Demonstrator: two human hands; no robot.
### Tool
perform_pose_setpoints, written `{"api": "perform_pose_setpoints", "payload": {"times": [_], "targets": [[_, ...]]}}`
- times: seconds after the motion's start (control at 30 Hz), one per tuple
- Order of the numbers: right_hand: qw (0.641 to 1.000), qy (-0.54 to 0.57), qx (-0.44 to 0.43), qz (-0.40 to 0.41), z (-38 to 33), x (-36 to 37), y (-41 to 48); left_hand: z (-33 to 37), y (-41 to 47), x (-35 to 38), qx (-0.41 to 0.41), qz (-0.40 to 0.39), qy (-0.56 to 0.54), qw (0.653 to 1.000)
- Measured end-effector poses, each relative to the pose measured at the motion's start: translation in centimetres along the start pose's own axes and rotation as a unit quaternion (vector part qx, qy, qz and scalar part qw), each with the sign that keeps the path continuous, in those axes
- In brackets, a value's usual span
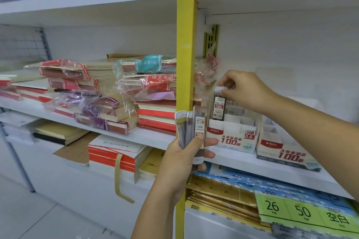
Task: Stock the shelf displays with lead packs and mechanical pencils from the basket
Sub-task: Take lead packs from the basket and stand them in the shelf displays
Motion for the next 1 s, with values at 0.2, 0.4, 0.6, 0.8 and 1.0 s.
{"api": "perform_pose_setpoints", "payload": {"times": [0.2, 0.4, 0.6, 0.8, 1.0], "targets": [[0.991, 0.085, 0.005, 0.104, -0.4, -3.3, 1.0, 0.1, -0.1, -0.1, 0.003, 0.004, 0.005, 1.000], [0.996, 0.033, -0.040, 0.077, 0.0, -1.8, 0.3, 0.4, -0.3, -0.1, 0.003, 0.010, 0.005, 1.000], [0.995, -0.082, -0.062, 0.015, 0.9, 0.3, 0.4, 0.5, -0.4, -0.1, -0.013, 0.007, -0.037, 0.999], [0.987, -0.130, -0.086, 0.027, -0.2, -0.8, -1.3, 0.6, -0.4, -0.3, -0.006, -0.012, -0.031, 0.999], [0.976, 0.179, 0.000, -0.121, -2.8, -1.7, -7.3, 1.0, -0.8, 0.1, 0.016, -0.041, -0.001, 0.999]]}}
Point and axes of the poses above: each hand's wrist, its own y-axis towards the middle knuckle, its own x-axis out of the palm, z = x × y, the point moved 2 cm from there along y, towards the middle knuckle, and after that the axes turned 15 degrees about z, right-handed, at the moved point
